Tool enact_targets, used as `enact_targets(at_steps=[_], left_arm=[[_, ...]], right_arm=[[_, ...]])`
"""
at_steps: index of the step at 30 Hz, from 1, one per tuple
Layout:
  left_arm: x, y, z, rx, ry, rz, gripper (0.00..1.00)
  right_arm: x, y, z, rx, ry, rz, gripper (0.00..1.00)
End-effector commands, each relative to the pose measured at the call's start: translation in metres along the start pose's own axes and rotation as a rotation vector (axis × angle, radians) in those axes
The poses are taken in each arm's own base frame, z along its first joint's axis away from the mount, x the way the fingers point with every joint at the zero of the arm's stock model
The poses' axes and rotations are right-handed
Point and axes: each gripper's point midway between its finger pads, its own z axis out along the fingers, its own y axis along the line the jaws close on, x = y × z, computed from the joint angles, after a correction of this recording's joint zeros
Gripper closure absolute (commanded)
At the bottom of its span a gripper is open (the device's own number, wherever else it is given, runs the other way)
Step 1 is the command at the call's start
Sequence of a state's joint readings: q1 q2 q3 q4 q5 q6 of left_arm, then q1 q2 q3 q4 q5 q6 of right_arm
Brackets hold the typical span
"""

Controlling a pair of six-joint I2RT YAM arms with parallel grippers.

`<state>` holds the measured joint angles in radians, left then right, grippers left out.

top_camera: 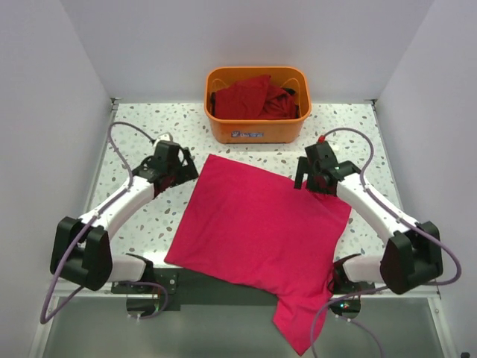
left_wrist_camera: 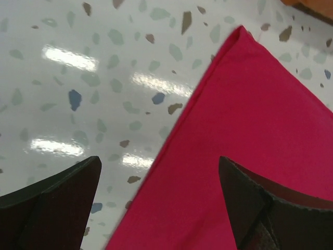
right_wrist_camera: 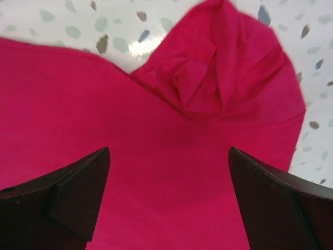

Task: Fold and stack the t-shirts
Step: Flatten the tshirt out

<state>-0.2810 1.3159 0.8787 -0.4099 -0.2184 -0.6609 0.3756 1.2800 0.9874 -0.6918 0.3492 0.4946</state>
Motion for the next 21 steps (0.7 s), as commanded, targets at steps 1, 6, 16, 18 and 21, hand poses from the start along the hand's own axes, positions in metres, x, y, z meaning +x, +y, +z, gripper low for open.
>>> enact_targets(at_steps=[1, 6, 16, 18, 21], left_arm=[[0.014, -0.059, -0.003, 0.194, -0.005, 0.057, 0.00], [0.066, -0.076, 0.019, 0.291, 0.134, 0.047, 0.00], [0.118, -0.033, 0.039, 0.164, 0.245, 0.055, 0.00], [0.123, -0.025, 0.039, 0.143, 0.254, 0.062, 0.00], [0.131, -0.007, 0.039, 0.073, 0.261, 0.072, 0.00]], right_arm=[[0.033, -0.001, 0.025, 0.017, 0.135, 0.097, 0.01], [0.032, 0.015, 0.053, -0.069, 0.135, 0.118, 0.01], [0.014, 0.008, 0.097, -0.068, 0.139, 0.188, 0.01], [0.008, 0.009, 0.105, -0.078, 0.128, 0.195, 0.01], [-0.009, 0.009, 0.113, -0.085, 0.085, 0.206, 0.01]])
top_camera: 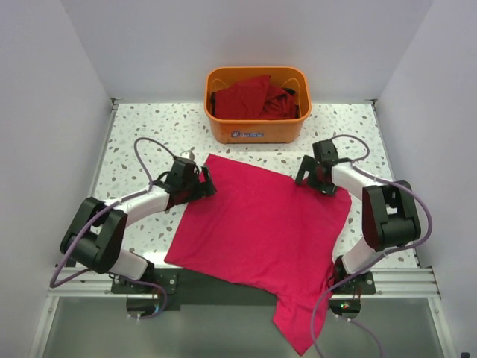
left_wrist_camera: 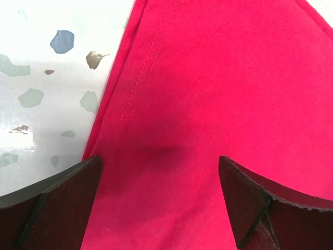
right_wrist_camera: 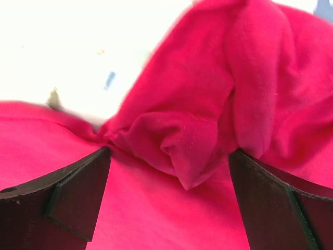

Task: Fold and stack the t-shirts
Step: Flatten the tshirt out

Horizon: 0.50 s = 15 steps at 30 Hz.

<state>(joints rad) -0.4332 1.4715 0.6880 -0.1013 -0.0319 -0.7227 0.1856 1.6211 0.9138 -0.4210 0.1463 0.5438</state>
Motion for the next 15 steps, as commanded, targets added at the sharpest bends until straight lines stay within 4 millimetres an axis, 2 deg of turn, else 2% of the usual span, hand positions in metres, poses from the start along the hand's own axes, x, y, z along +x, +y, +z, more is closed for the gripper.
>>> enact_targets(at_steps=[1, 4, 6, 7, 8, 9, 11, 14, 15], left_arm=[[0.034, 0.045, 0.001, -0.161, 0.078, -0.005, 0.00], [0.035, 0.057, -0.003, -0.214, 0.067, 0.004, 0.00], [0.033, 0.059, -0.006, -0.225, 0.058, 0.008, 0.00], [0.032, 0.060, -0.006, -0.230, 0.056, 0.009, 0.00], [0.032, 0.060, -0.008, -0.234, 0.055, 0.010, 0.00], [0.031, 0.062, -0.009, -0.242, 0.050, 0.009, 0.00], [0.029, 0.062, -0.012, -0.244, 0.038, 0.004, 0.00], [0.026, 0.059, -0.016, -0.233, 0.027, 0.002, 0.00], [0.025, 0.059, -0.017, -0.233, 0.025, 0.004, 0.00]], right_arm=[[-0.052, 0.024, -0.001, -0.096, -0.144, 0.028, 0.01], [-0.092, 0.032, 0.001, -0.133, -0.275, 0.055, 0.01], [-0.123, 0.036, 0.005, -0.141, -0.379, 0.056, 0.01], [-0.133, 0.037, 0.005, -0.143, -0.398, 0.053, 0.01], [-0.154, 0.040, -0.001, -0.154, -0.441, 0.061, 0.01], [-0.164, 0.045, 0.000, -0.169, -0.468, 0.023, 0.01], [-0.188, 0.051, -0.010, -0.172, -0.529, -0.003, 0.01], [-0.201, 0.051, -0.025, -0.147, -0.545, -0.072, 0.01], [-0.197, 0.046, -0.026, -0.125, -0.526, -0.094, 0.01]])
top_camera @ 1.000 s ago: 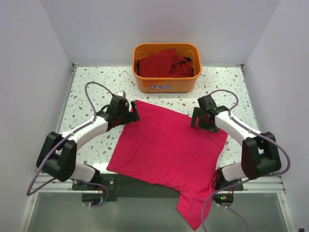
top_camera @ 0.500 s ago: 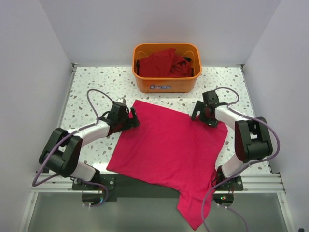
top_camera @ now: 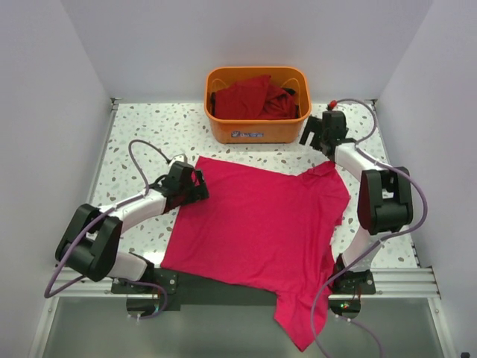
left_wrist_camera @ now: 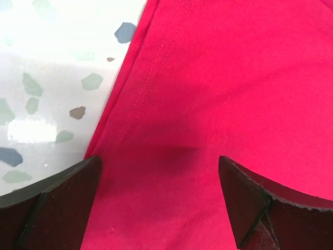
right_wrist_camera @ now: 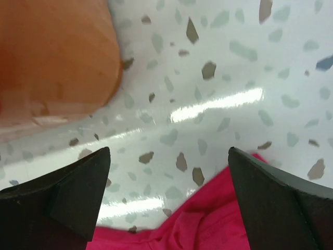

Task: Fold and stack the t-shirts
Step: Flatten the tshirt out

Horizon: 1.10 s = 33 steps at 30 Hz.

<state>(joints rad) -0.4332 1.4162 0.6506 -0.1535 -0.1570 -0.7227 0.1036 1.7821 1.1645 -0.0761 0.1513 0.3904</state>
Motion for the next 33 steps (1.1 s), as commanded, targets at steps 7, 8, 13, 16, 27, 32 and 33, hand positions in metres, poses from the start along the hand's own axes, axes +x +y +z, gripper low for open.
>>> enact_targets(at_steps=[7, 8, 13, 16, 27, 32, 33], left_arm=[[0.002, 0.014, -0.021, -0.066, 0.031, 0.012, 0.00], [-0.003, 0.011, -0.026, -0.054, 0.016, 0.010, 0.00], [-0.030, -0.011, -0.040, 0.015, -0.042, 0.019, 0.00], [-0.044, -0.024, -0.038, 0.050, -0.068, 0.030, 0.00], [-0.061, -0.061, 0.008, 0.104, -0.026, 0.079, 0.00], [-0.057, -0.055, 0.037, 0.054, 0.009, 0.102, 0.00], [-0.059, -0.053, 0.041, 0.036, 0.010, 0.102, 0.00]], right_arm=[[0.009, -0.032, -0.084, 0.133, 0.101, -0.004, 0.01], [0.028, -0.039, -0.100, 0.131, 0.139, 0.015, 0.01], [0.100, -0.067, -0.132, 0.179, 0.252, 0.056, 0.04], [0.115, -0.090, -0.132, 0.295, 0.309, 0.008, 0.04], [0.104, -0.079, -0.066, 0.312, 0.359, -0.075, 0.04], [0.096, -0.062, -0.035, 0.274, 0.367, -0.067, 0.04], [0.094, -0.059, -0.030, 0.265, 0.369, -0.071, 0.04]])
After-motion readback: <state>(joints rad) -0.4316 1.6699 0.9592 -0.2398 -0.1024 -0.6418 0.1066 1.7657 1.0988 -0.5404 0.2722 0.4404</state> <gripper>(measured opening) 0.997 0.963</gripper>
